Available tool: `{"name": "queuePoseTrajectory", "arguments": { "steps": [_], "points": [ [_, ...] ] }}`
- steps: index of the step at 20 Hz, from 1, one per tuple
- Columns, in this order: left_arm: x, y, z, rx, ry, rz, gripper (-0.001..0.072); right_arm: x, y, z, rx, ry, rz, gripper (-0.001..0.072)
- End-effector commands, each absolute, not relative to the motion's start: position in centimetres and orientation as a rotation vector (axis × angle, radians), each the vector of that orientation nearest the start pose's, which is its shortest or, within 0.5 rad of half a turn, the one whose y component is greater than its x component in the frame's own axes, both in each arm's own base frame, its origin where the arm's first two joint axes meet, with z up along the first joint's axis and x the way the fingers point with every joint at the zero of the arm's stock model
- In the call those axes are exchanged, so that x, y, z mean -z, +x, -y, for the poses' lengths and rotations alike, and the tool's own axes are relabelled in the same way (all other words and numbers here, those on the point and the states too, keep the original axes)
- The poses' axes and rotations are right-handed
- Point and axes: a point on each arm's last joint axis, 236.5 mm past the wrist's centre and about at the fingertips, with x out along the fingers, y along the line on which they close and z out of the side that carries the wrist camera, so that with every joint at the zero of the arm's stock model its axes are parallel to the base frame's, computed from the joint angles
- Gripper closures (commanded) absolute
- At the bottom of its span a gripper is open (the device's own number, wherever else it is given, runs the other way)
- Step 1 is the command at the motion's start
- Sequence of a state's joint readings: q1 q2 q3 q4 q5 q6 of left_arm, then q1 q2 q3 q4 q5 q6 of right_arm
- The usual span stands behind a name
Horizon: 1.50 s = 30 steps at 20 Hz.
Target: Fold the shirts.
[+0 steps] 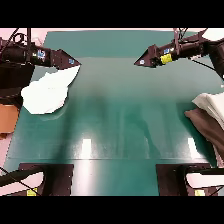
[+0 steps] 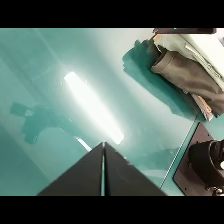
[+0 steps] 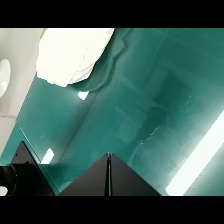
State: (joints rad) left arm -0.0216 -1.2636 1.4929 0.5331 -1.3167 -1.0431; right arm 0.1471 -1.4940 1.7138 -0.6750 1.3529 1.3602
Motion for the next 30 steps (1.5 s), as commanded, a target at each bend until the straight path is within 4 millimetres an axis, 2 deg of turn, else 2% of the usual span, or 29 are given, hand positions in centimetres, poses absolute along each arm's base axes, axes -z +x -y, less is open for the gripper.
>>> {"name": "queuePoseTrajectory", "arguments": {
  "steps": [1,10,18,21,22,23,24,25,26,27,28,29,30],
  "points": [
    [-23.6,38.4,20.5,0.984,-0.31,-0.737,0.0684,-19.1,41.5,-24.4,-0.899,0.415,-1.012,0.0696],
    [-23.6,38.4,20.5,0.984,-0.312,-0.736,0.0684,-19.1,41.5,-24.4,-0.899,0.415,-1.012,0.0695],
    [-26.8,38.8,21.7,1.02,-0.471,-0.668,0.0684,-19.3,42.1,-24.4,-0.887,0.424,-0.987,0.0696],
    [-28.0,37.8,22.4,1.079,-0.527,-0.669,0.0684,-19.3,42.1,-24.4,-0.888,0.425,-0.989,0.0695],
    [-27.8,37.9,22.3,1.079,-0.495,-0.652,0.0683,-19.3,42.1,-24.4,-0.889,0.425,-0.989,0.0695],
    [-26.8,38.8,21.4,1.012,-0.496,-0.683,0.0529,-19.3,41.9,-24.5,-0.892,0.427,-0.997,0.0695],
    [-24.5,40.1,19.6,0.879,-0.489,-0.757,0.0172,-19.2,41.7,-24.5,-0.891,0.429,-1.008,0.0692],
    [-21.1,41.9,15.9,0.674,-0.45,-0.84,0.0016,-19.1,41.6,-24.4,-0.887,0.437,-1.019,0.0599],
    [-18.2,43.3,11.2,0.48,-0.371,-0.885,0.0018,-19.1,41.6,-24.3,-0.882,0.445,-1.024,0.0337],
    [-15.8,44.3,5.3,0.264,-0.288,-0.918,0.0017,-19.1,41.6,-24.2,-0.882,0.444,-1.027,0.0139],
    [-14.1,44.4,-0.1,0.097,-0.203,-0.952,0.0018,-19.1,41.4,-24.0,-0.883,0.442,-1.033,0.0134],
    [-12.4,43.6,-4.3,-0.013,-0.124,-1.016,0.0017,-19.0,41.2,-24.0,-0.889,0.437,-1.041,0.0134],
    [-10.7,42.7,-6.8,-0.07,-0.13,-1.08,0.0017,-19.0,41.2,-23.9,-0.889,0.436,-1.042,0.0135]
  ]
}}
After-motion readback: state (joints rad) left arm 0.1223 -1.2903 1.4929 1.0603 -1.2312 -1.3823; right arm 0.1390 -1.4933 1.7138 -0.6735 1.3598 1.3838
